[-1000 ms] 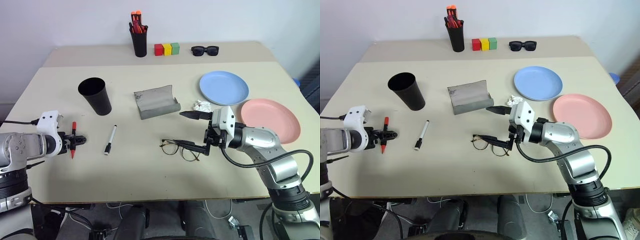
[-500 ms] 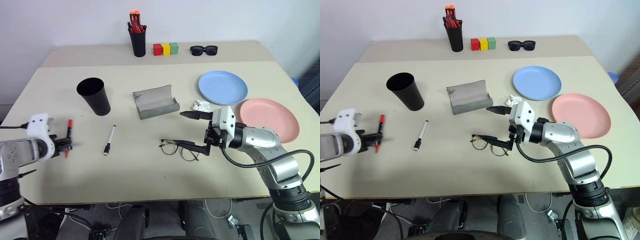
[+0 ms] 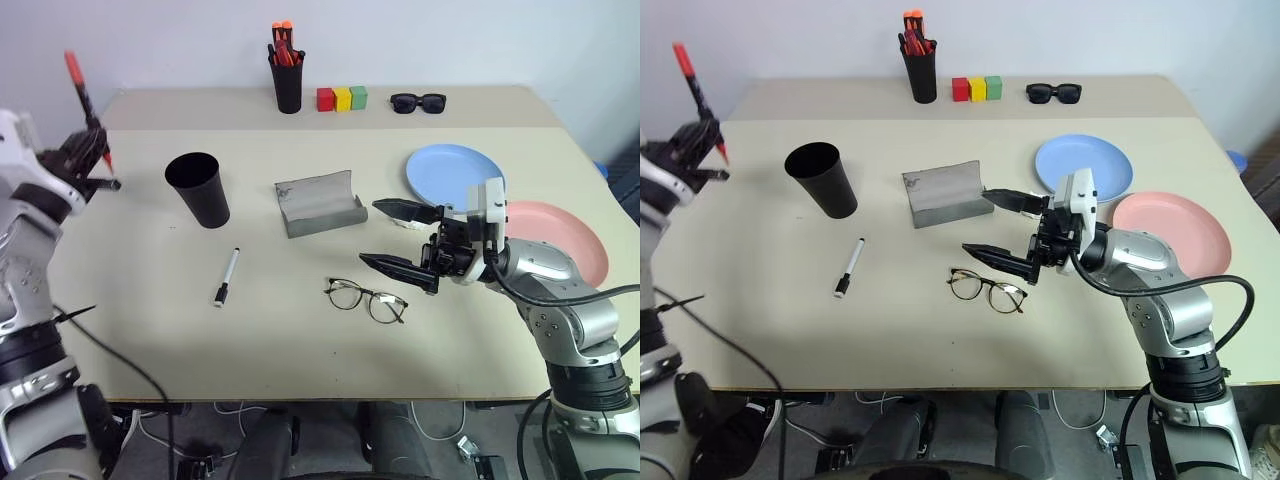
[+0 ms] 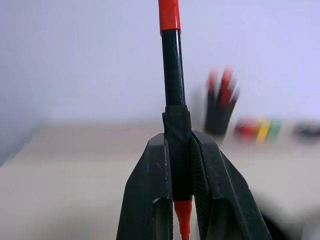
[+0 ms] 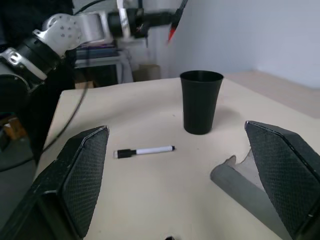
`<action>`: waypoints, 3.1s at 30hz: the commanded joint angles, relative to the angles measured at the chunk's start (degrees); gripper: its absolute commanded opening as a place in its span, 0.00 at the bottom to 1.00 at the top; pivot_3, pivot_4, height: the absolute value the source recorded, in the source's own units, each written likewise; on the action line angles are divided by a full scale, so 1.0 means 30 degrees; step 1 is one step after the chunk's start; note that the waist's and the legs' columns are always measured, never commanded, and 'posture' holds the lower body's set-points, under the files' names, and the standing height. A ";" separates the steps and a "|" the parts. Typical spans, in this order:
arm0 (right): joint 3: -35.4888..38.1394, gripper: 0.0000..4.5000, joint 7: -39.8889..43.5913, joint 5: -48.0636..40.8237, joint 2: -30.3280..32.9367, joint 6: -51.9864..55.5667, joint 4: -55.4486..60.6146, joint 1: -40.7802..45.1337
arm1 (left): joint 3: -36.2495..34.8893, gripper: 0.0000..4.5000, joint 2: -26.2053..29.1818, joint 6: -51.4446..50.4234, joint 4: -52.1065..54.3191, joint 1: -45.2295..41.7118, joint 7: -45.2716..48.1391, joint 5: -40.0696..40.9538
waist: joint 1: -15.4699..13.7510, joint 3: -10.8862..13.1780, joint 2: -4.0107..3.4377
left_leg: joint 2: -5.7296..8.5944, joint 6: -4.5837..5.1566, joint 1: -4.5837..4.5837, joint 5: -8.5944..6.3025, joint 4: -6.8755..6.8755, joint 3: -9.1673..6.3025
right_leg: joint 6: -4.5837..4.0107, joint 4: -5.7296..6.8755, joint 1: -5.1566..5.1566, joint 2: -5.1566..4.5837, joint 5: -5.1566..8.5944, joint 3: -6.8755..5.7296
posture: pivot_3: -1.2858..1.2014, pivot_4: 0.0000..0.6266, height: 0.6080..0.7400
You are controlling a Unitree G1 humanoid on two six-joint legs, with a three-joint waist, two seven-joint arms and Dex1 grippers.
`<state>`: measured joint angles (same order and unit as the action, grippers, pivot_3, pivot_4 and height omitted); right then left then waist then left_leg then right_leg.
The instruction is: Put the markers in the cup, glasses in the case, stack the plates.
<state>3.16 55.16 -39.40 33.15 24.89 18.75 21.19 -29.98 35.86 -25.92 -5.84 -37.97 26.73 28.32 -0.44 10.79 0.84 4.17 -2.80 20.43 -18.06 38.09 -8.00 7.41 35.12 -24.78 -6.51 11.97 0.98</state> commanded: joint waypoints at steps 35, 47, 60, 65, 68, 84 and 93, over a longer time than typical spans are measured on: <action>0.0612 0.99 -0.1622 0.1477 -0.0128 -0.1385 0.0554 -0.0558 | 0.3036 0.74 -0.3062 0.7738 -0.2751 0.1625 0.0542 -0.1861 | 0.0372 0.0006 0.0008 | 0.0004 0.0021 0.0000 -0.0009 0.0001 0.0012 | 0.0018 0.0015 -0.0012 0.0009 -0.0014 0.0023 | 0.52 0.24 1.00; 0.0857 0.99 -0.1259 0.1260 0.0127 -0.1358 0.0424 -0.0826 | 0.3352 0.99 -0.1925 0.0425 0.2872 0.2120 0.1372 0.2128 | 0.0394 0.0007 0.0009 | 0.0002 0.0022 0.0002 -0.0009 0.0001 0.0010 | 0.0018 0.0016 -0.0012 0.0009 -0.0013 0.0024 | 0.52 0.24 1.00; 0.1507 0.99 0.0944 0.1295 0.1456 -0.1724 -0.0521 -0.1684 | 0.3884 0.99 0.0770 -1.7358 0.9815 0.1571 -0.5566 0.6710 | 0.0410 0.0015 -0.0001 | 0.0000 0.0033 -0.0017 -0.0015 0.0001 0.0004 | 0.0020 0.0038 -0.0002 0.0029 -0.0010 0.0038 | 0.52 0.24 1.00; 0.1698 0.99 0.2729 0.0499 0.2596 -0.1330 0.0136 -0.2813 | 0.3395 0.99 0.0071 -2.1728 0.9411 0.1228 -0.7669 0.6646 | 0.0373 0.0025 0.0019 | 0.0001 0.0025 -0.0018 -0.0011 0.0009 -0.0006 | 0.0018 0.0041 0.0006 0.0033 -0.0009 0.0039 | 0.52 0.24 1.00; 0.1612 0.99 0.2873 0.0660 0.2774 -0.1598 0.0267 -0.3102 | 0.3379 0.99 0.0490 -2.2192 0.8430 0.1839 -0.8343 0.9144 | 0.0458 0.0025 0.0019 | 0.0000 0.0026 -0.0024 -0.0012 0.0004 0.0007 | 0.0018 0.0038 0.0004 0.0032 -0.0008 0.0047 | 0.52 0.24 1.00; 0.1197 0.99 0.1846 0.0945 0.1980 -0.1608 0.0425 -0.3079 | 0.6218 0.99 0.2891 -2.2191 0.5634 0.4398 -1.5475 1.8489 | 0.0324 0.0014 0.0002 | 0.0009 0.0012 -0.0026 -0.0006 0.0006 -0.0009 | 0.0014 0.0044 0.0001 0.0008 -0.0008 0.0053 | 0.52 0.24 1.00; 0.1496 0.99 0.1434 0.0904 0.2013 -0.1649 0.0452 -0.3144 | 0.7070 0.47 0.1480 -2.2192 0.5115 0.3928 -1.7266 1.8114 | -0.0113 -0.0009 -0.0035 | 0.0022 -0.0009 -0.0059 0.0009 0.0011 0.0002 | 0.0014 0.0042 0.0043 0.0001 -0.0008 0.0057 | 0.52 0.24 1.00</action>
<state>6.05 59.80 -36.10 39.21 20.83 17.94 11.63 -10.61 40.87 -91.87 10.16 -26.61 -24.98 81.93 -0.77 10.76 0.74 4.24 -2.83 20.26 -18.03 38.12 -8.00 7.46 35.24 -24.65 -6.50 11.95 1.15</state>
